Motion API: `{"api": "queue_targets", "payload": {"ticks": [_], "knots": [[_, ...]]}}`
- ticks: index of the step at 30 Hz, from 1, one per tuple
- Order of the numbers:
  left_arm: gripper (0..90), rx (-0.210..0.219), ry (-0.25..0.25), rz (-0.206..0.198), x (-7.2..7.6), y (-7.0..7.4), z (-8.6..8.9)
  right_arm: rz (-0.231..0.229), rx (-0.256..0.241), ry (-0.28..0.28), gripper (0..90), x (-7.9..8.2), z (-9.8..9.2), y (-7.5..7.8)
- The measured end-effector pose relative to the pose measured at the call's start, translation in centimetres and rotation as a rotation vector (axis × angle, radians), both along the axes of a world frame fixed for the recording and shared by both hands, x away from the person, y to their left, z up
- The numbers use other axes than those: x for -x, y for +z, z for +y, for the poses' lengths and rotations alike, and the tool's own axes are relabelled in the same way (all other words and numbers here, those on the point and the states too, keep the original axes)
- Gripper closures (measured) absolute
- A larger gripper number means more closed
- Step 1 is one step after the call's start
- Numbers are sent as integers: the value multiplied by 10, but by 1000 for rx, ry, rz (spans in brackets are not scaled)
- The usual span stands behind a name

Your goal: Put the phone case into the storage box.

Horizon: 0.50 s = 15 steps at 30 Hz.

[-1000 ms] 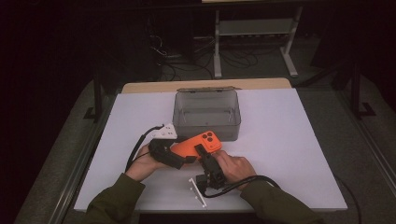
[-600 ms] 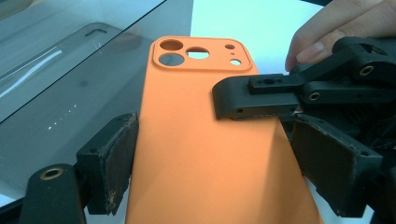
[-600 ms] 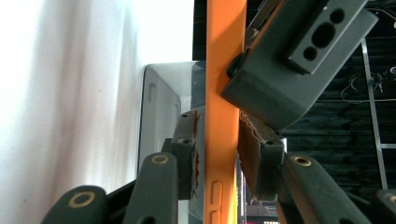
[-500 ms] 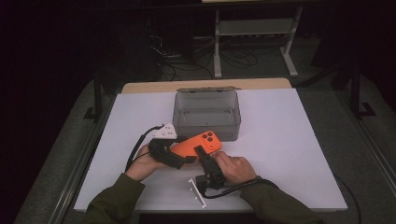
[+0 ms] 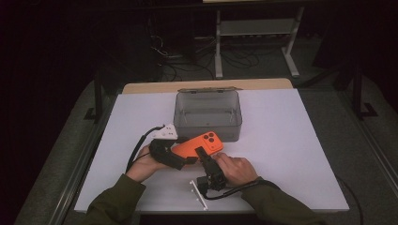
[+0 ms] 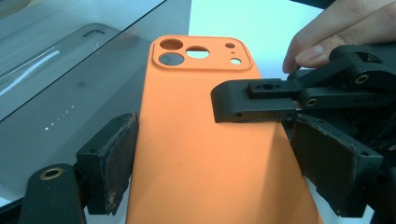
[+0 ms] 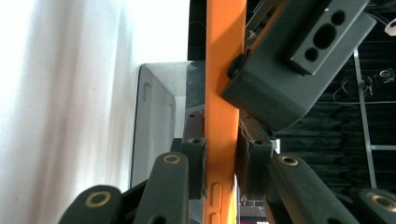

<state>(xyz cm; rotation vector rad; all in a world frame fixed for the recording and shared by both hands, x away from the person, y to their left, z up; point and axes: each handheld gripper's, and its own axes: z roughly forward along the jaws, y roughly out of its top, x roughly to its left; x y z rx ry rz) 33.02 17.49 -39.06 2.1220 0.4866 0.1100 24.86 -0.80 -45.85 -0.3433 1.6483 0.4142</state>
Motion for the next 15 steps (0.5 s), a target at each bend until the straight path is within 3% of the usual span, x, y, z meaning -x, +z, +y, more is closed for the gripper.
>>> {"api": "queue_targets", "payload": {"ticks": [15], "knots": [[157, 13, -14, 33, -3, -2, 1, -42, 25, 6, 783, 2, -1, -3]]}}
